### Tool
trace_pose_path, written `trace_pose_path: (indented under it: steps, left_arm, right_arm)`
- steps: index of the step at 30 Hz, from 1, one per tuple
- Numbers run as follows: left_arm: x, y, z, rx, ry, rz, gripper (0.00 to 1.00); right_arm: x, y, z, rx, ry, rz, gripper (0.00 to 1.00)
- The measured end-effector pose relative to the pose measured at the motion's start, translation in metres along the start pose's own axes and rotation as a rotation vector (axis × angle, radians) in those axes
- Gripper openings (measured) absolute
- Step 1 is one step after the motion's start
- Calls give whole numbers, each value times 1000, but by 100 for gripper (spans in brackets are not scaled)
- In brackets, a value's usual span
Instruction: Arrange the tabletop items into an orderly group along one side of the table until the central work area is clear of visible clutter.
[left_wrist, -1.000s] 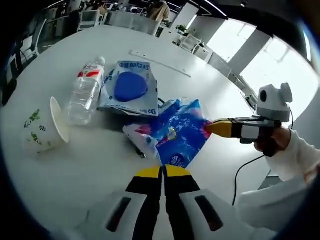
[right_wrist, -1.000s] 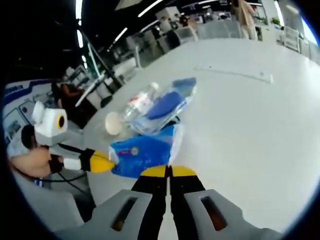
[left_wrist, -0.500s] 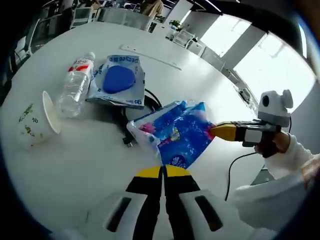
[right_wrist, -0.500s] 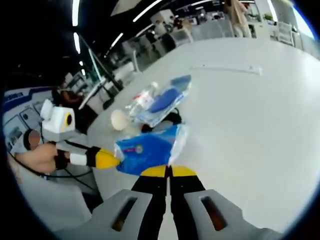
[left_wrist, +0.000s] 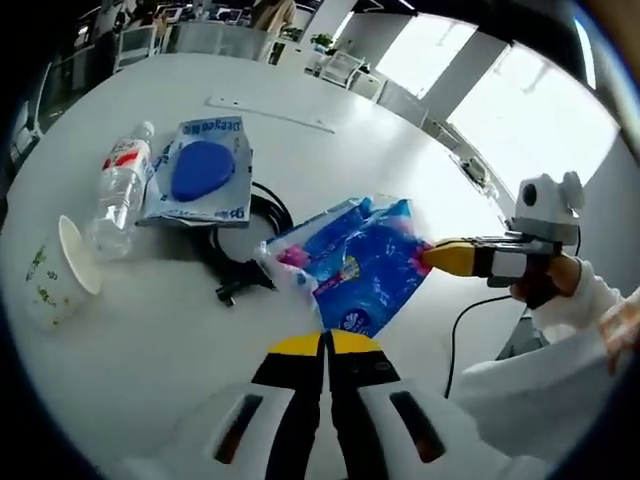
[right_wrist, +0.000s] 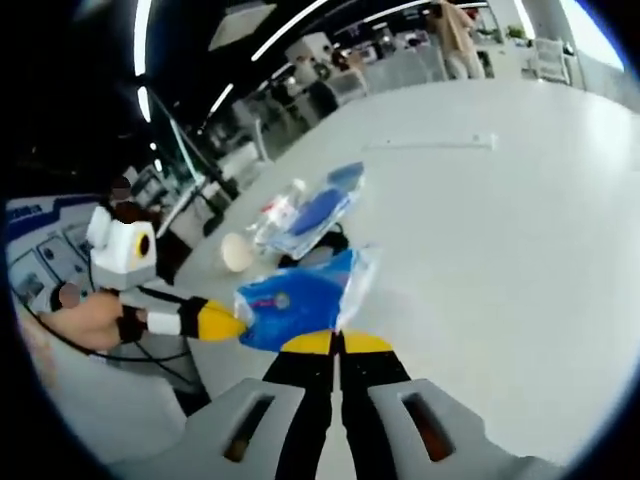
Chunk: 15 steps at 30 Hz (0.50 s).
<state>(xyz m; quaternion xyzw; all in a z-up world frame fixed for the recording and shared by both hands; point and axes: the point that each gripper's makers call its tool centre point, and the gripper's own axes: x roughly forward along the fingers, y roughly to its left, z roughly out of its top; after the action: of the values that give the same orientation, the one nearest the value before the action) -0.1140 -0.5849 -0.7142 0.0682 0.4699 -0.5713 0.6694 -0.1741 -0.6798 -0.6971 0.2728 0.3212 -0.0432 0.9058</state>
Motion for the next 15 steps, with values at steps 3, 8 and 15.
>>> trace_pose_path:
  steps: [3, 8, 15]
  left_arm:
    - [3, -4, 1, 16, 9, -9, 0]
    - [9, -6, -4, 58, 44, -11, 0]
    - [19, -13, 2, 88, 75, -43, 0]
  right_arm:
    - [-3, -2, 0, 9, -7, -1, 0]
    - [-6, -3, -3, 13, -11, -6, 0]
    - [-12, -12, -1, 3, -25, -34, 0]
